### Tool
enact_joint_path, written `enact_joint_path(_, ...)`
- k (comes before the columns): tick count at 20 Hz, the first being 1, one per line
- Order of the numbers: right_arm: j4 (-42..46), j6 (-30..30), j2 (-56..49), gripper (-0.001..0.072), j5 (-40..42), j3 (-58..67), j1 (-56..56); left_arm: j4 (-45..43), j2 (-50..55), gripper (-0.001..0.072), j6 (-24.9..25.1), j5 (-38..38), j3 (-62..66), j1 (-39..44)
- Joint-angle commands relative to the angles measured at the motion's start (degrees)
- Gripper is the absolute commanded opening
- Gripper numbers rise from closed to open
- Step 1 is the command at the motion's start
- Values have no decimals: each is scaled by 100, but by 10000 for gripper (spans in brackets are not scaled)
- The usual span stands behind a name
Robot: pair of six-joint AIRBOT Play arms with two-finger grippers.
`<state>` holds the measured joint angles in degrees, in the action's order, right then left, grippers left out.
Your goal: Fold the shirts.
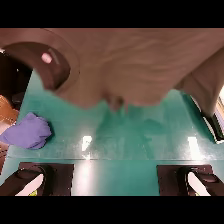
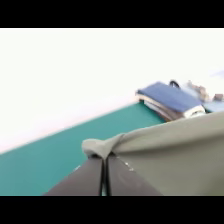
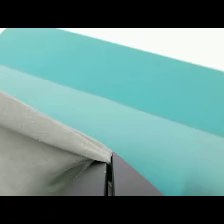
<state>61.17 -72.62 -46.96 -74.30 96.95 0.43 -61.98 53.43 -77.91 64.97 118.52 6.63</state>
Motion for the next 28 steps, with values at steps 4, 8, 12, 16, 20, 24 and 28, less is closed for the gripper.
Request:
enact_joint_path(4, 55, -660, -1309, 17, -1034, 726, 645, -1335, 605, 25, -28, -17, -494, -7)
enact_joint_path(8, 68, -857, -2542, 18, -968, -212, 1322, -1563, 2162, 26, -11, 688, -1139, -7)
enact_joint_path(12, 772, -833, -3766, 18, -83, -1036, 1694, -1513, 3838, 26, -9, 452, -1517, -7)
enact_joint_path(16, 778, -831, -4634, 18, 905, -1193, 1672, -1384, 4874, 27, -11, -286, -1521, -7)
enact_joint_path(20, 743, -833, -4979, 23, 1333, -1193, 1672, -1353, 5060, 494, -170, -590, -1517, -7)
enact_joint_path(24, 743, -831, -4920, 487, 839, -710, 1502, -1620, 5053, 638, -280, 442, -1084, -9)
enact_joint_path(28, 737, -566, -4138, 435, 101, -767, 1067, -1722, 4476, 457, -625, 1471, -1139, -103)
